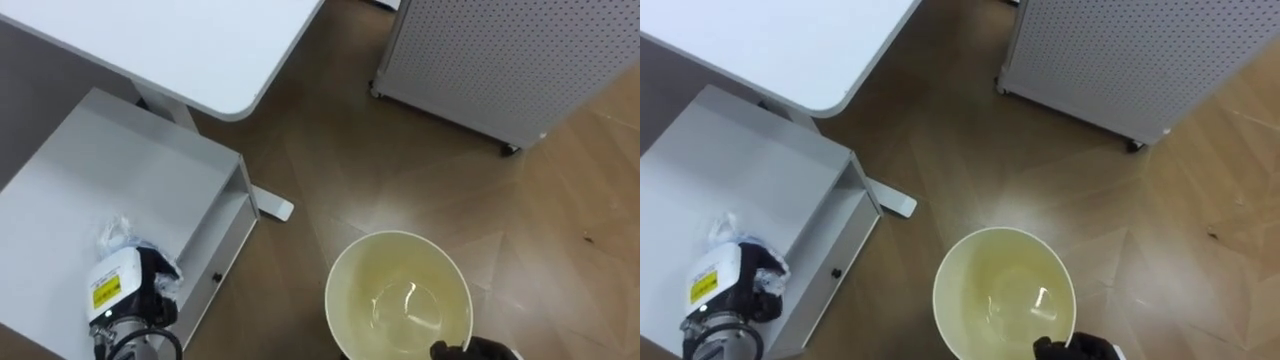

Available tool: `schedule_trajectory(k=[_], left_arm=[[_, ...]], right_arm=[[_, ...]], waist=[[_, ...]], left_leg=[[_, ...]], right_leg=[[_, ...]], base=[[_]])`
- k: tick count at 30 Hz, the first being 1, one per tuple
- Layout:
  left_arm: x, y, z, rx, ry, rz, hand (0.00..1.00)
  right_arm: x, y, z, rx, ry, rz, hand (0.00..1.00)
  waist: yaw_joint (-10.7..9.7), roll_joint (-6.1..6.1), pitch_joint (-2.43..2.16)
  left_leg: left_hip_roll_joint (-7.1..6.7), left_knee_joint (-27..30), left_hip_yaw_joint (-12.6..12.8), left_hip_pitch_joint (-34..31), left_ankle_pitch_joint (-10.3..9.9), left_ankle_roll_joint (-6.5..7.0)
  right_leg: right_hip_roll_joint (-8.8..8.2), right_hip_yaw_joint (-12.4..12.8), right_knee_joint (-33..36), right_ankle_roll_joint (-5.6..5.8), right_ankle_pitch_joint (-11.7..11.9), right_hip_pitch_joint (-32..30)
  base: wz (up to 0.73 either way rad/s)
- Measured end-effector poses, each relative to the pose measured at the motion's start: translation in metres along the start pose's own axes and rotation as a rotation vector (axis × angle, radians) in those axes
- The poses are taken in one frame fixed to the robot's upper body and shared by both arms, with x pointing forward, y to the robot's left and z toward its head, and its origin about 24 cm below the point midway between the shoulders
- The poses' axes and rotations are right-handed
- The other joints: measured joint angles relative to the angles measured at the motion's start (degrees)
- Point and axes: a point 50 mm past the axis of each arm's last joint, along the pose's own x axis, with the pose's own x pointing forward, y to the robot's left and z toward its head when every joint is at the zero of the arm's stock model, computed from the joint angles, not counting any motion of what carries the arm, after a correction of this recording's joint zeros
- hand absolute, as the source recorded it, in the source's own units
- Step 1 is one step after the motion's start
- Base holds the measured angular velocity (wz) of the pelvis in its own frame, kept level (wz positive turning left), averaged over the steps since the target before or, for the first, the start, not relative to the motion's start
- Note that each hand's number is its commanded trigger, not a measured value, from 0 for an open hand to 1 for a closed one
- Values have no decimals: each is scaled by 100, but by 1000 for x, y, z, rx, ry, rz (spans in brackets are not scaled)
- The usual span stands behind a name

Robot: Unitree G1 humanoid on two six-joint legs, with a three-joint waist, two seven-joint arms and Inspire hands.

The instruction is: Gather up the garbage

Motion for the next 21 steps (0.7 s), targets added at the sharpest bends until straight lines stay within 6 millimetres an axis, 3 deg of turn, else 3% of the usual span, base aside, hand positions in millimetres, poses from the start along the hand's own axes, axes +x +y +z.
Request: schedule_trajectory(k=[6,10,12,17,18,19,20,21], left_arm=[[-16,-23,40,-192,-87,-70,100],[-43,-48,56,-305,-128,-192,100],[-60,-62,67,-314,-172,-293,100],[-89,-84,89,-339,-272,-479,100],[-92,-86,90,-336,-282,-499,90],[-97,-89,93,-328,-301,-540,51],[-100,-91,96,-318,-320,-573,0],[-101,-93,98,-315,-332,-602,0]], right_arm=[[0,1,0,-2,-38,-2,100],[-2,11,-2,9,-65,22,100],[-3,19,-3,-2,-70,43,100],[-4,28,-8,-38,-69,87,100],[-5,30,-9,-40,-64,91,100],[-6,32,-13,-51,-51,99,100],[-6,34,-16,-62,-42,108,100],[-7,36,-18,-64,-38,120,100]], waist=[[154,-1,-1],[203,-33,-21],[207,-94,-70],[241,-173,-122],[252,-176,-122],[250,-183,-128],[251,-187,-130],[254,-194,-135]], left_leg=[[-7,-74,-1,0,1,2],[-25,-246,63,156,22,-11],[-62,-372,72,201,75,-33],[-96,-452,72,312,104,-30],[-96,-475,72,348,106,-30],[-115,-544,71,412,128,-18],[-124,-602,71,450,150,-9],[-131,-641,72,459,163,2]], right_leg=[[14,-18,-106,18,25,22],[7,-20,-197,23,28,124],[-10,-29,-270,23,28,151],[-30,-40,-341,35,32,276],[-22,-44,-380,40,35,318],[-25,-50,-441,61,49,381],[-25,-64,-509,79,78,428],[-25,-73,-557,88,105,447]], base=[[0],[-4],[3],[4],[0],[3],[5],[0]])
